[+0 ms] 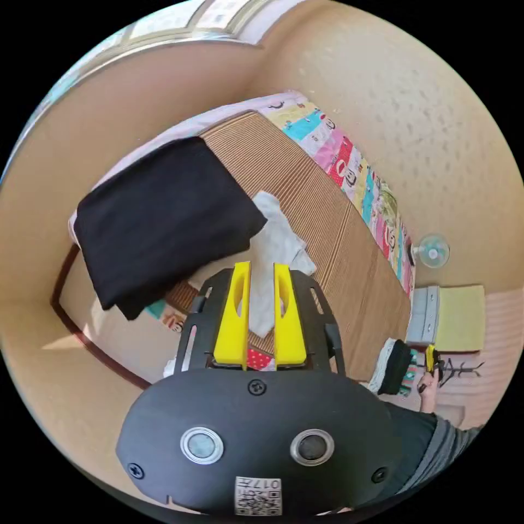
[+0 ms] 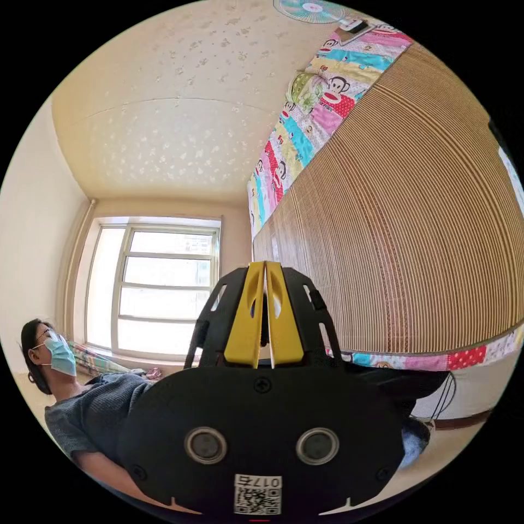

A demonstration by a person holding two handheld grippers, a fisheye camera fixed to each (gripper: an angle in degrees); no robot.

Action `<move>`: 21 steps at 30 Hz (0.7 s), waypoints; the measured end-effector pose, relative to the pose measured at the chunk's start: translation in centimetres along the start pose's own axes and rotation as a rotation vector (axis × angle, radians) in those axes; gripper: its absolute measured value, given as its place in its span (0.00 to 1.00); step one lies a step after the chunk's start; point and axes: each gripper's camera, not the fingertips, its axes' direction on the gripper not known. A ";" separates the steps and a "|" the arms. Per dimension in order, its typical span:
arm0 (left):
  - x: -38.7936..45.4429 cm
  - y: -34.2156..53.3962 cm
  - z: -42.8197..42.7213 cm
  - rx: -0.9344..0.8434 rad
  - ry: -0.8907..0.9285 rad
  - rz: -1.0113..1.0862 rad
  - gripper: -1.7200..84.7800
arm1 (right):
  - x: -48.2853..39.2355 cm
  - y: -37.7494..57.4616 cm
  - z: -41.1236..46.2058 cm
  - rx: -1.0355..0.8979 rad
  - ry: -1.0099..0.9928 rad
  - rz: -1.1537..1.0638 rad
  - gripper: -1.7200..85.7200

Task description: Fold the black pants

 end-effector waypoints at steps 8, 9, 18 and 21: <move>9.1 -4.9 11.5 -0.258 -0.316 0.212 0.20 | 4.7 8.5 -4.2 0.146 0.068 0.202 0.02; 9.8 -4.8 13.5 -0.294 -0.391 0.195 0.19 | 4.8 8.8 -4.4 0.151 0.076 0.208 0.02; 5.1 -4.3 7.9 -0.123 0.163 -0.143 0.07 | 6.4 8.5 -2.4 0.156 0.037 0.189 0.02; 1.8 -2.0 2.0 0.075 0.501 -0.157 0.04 | 7.7 7.6 0.1 0.108 -0.051 0.174 0.02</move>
